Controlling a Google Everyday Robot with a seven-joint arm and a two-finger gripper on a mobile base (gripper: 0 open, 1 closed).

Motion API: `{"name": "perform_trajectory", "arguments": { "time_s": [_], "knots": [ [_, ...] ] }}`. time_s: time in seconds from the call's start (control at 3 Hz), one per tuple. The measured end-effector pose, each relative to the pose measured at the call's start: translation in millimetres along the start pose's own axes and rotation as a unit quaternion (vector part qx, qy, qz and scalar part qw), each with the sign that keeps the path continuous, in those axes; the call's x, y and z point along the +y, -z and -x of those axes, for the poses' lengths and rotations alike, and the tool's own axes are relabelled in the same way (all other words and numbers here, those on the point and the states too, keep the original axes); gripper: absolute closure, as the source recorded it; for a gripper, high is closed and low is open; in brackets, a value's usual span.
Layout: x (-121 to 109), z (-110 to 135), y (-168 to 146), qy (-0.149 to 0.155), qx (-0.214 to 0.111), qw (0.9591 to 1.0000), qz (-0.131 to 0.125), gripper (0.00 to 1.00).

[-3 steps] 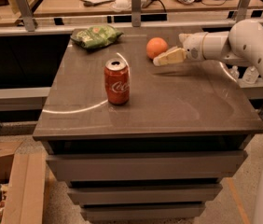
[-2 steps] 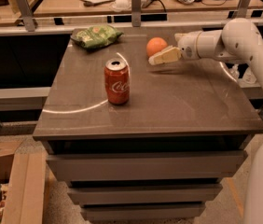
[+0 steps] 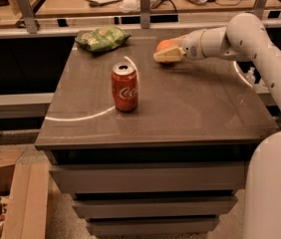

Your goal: Pick orange

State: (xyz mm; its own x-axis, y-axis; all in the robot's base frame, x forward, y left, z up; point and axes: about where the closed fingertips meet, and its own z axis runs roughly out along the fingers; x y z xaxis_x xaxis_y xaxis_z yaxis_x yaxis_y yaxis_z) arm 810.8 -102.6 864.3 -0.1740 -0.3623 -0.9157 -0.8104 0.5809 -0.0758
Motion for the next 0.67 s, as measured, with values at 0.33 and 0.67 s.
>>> {"name": "perform_trajectory", "arguments": {
  "time_s": [0.33,0.67],
  "knots": [
    [1,4,-2,0.006,0.008,0.9999,0.006,0.65],
    [12,26,14,0.034,-0.023,0.9984,0.039,0.88]
  ]
}}
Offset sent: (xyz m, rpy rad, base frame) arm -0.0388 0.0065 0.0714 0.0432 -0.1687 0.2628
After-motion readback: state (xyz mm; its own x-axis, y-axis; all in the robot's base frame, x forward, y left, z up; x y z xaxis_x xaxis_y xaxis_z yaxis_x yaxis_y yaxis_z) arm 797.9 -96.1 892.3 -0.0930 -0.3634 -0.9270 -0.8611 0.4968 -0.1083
